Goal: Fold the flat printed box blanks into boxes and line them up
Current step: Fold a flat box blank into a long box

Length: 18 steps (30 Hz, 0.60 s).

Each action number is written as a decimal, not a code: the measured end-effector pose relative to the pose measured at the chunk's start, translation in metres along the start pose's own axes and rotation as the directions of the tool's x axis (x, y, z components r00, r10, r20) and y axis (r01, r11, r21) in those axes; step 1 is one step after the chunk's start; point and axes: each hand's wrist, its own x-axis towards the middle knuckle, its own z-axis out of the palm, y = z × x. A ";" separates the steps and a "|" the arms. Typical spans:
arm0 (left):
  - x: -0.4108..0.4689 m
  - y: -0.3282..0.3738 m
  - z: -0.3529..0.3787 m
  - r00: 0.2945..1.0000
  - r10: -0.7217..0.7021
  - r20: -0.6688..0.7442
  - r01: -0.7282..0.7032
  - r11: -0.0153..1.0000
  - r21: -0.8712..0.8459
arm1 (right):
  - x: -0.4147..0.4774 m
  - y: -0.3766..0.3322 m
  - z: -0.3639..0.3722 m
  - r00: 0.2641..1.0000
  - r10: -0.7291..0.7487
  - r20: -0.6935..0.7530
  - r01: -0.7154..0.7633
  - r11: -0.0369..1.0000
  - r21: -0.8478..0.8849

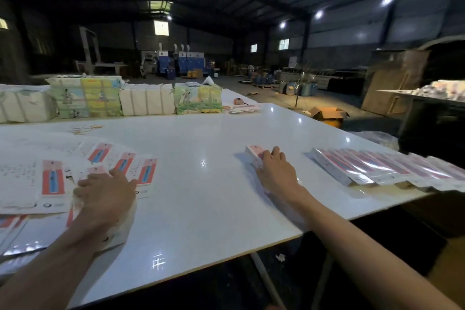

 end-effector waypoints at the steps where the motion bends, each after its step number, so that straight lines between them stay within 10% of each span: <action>1: 0.002 0.000 0.002 1.000 0.006 -0.017 -0.006 1.000 -0.015 | -0.001 0.018 0.000 0.999 0.036 -0.012 -0.037 0.997 -0.064; 18: 0.008 -0.004 -0.013 0.992 0.110 -0.059 -0.123 0.945 -0.303 | -0.005 0.138 -0.029 0.966 0.240 -0.094 -0.257 0.873 -0.414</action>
